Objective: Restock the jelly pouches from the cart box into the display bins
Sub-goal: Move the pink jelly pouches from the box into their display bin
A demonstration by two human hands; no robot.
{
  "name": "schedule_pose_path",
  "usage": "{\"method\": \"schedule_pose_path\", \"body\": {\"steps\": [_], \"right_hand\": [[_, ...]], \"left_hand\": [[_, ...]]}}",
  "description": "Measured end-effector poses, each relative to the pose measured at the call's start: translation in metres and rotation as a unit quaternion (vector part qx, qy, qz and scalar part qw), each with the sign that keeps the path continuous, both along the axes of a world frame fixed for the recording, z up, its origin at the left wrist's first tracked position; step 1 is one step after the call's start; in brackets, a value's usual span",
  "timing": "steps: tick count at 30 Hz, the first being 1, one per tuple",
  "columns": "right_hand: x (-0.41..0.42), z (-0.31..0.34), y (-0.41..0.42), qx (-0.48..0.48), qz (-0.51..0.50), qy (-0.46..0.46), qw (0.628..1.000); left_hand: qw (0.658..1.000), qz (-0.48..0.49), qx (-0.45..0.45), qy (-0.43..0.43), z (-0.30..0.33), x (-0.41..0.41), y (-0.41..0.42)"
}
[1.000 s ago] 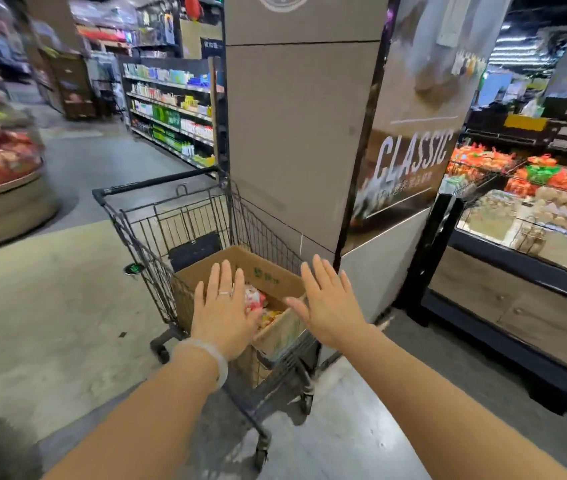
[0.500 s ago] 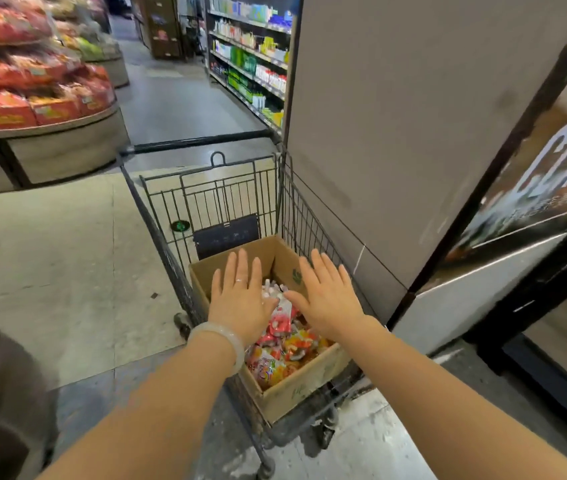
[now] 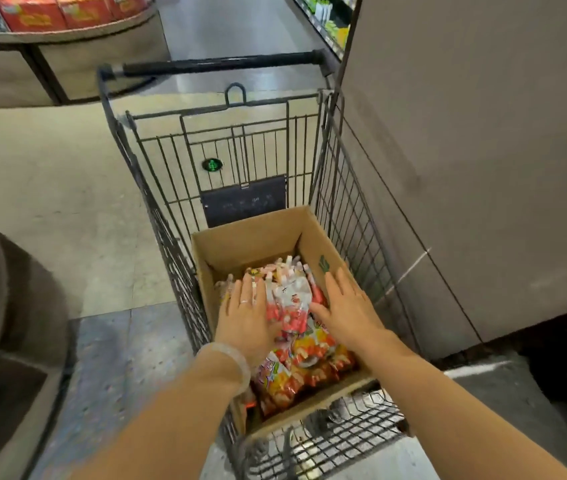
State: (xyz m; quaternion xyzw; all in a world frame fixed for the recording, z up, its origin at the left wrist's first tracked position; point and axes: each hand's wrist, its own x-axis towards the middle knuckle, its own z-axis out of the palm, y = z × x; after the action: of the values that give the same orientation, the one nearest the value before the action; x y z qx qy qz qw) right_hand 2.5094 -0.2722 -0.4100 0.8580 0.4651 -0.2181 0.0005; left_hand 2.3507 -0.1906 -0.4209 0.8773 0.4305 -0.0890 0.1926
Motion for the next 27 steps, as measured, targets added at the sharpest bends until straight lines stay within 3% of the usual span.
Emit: {"method": "schedule_pose_path", "body": {"steps": [11, 17, 24, 27], "right_hand": [[0.048, -0.106, 0.043, -0.08, -0.019, 0.136, 0.987], [0.056, -0.16, 0.058, -0.081, -0.079, 0.231, 0.966], [0.058, -0.208, 0.07, -0.014, -0.141, 0.289, 0.947], [0.054, -0.222, 0.078, 0.015, -0.222, 0.282, 0.933]], "left_hand": [[0.969, 0.163, -0.179, 0.042, -0.084, 0.031, 0.011], [0.931, 0.268, -0.249, -0.001, -0.138, 0.045, 0.022], [0.914, 0.35, -0.171, -0.11, -0.178, 0.068, 0.049], [0.91, 0.367, -0.164, -0.098, -0.194, 0.075, 0.061]]}}
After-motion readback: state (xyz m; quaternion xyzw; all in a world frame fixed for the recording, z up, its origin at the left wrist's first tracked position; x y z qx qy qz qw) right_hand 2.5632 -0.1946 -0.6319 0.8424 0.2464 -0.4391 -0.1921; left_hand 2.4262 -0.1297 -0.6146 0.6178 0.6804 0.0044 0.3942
